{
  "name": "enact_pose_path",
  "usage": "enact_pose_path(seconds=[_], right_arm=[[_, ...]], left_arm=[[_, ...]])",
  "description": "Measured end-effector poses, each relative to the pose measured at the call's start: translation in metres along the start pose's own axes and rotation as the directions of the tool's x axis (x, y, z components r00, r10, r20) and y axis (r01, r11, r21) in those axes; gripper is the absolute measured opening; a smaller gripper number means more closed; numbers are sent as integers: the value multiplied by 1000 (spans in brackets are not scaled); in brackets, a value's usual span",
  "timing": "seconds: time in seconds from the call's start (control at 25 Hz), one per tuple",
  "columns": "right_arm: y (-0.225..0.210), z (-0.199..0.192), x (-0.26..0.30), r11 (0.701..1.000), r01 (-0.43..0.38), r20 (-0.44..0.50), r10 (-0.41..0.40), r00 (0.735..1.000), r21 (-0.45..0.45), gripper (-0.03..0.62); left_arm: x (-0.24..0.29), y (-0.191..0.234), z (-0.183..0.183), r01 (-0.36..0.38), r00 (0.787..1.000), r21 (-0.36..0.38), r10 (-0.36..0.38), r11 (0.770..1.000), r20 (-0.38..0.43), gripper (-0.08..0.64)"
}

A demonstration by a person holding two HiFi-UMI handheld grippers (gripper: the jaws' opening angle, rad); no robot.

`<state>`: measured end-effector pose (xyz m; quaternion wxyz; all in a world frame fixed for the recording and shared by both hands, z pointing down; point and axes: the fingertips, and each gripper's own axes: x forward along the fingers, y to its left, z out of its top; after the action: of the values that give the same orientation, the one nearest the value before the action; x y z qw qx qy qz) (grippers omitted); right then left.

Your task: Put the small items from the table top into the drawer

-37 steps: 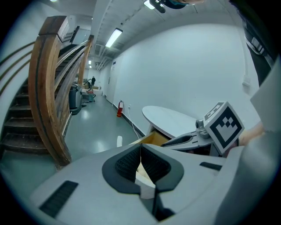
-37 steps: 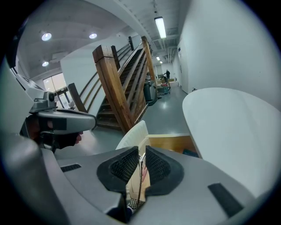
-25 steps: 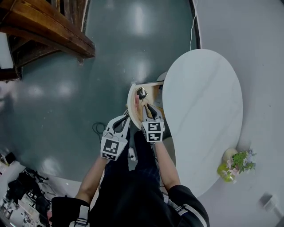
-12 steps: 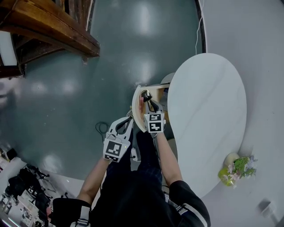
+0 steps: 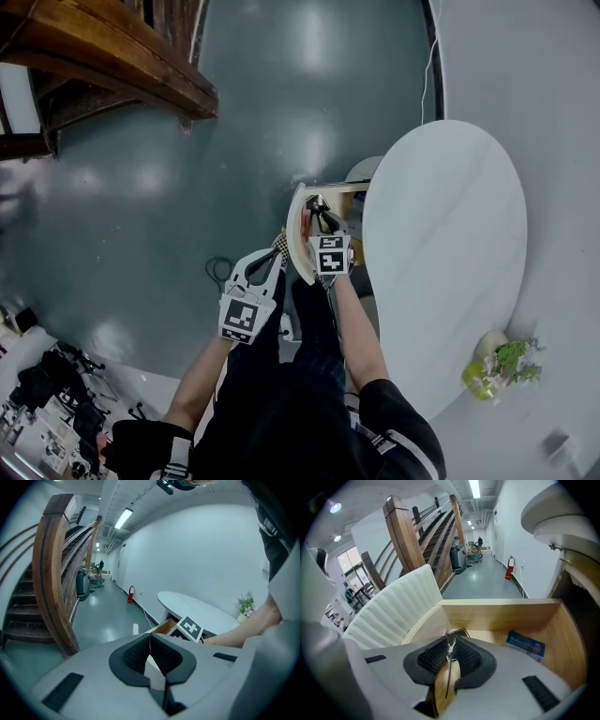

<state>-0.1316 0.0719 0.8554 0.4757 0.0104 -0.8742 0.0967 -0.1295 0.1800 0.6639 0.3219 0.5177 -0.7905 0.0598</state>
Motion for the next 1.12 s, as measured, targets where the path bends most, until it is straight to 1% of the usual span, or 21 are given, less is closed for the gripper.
enact_pose_path(seconds=[0.24,0.44,0.48,0.52,0.56,0.6,0.88,1.0,1.12], right_arm=[[3,-2,2,1000,-9,-12,9,1000,2,72],[1,-2,4,1000,17,14,-17,1000,8,78],[3,-1,3,1000,6,21,-6,1000,11,114],[6,0,2,1000,-7,25,6,1000,15,163],[7,0,2,1000,-15,26,14,1000,18,186],[8,0,2,1000,-17,26,16,1000,18,192],[10,4,-6,1000,-16,22,16,1000,11,193],[14,13,-17,1000,-13,39,13,999,-8,193],[23,22,-32,1000,-26,63,27,998,-10,193]], left_arm=[[-3,4,-6,-4,1000,-5,4,1000,-12,20],[-3,5,-9,-3,1000,-6,3,1000,-16,20],[-4,5,-9,-3,1000,-6,3,1000,-17,20],[-4,6,-9,-3,1000,-6,3,1000,-17,20],[-5,6,-9,-2,1000,-5,2,1000,-16,20],[-5,6,-8,-2,1000,-5,2,1000,-16,20],[-10,4,-4,-3,1000,2,3,1000,-5,20],[-13,2,2,0,1000,9,0,1000,5,20],[-18,-1,11,5,1000,19,-5,1000,18,20]])
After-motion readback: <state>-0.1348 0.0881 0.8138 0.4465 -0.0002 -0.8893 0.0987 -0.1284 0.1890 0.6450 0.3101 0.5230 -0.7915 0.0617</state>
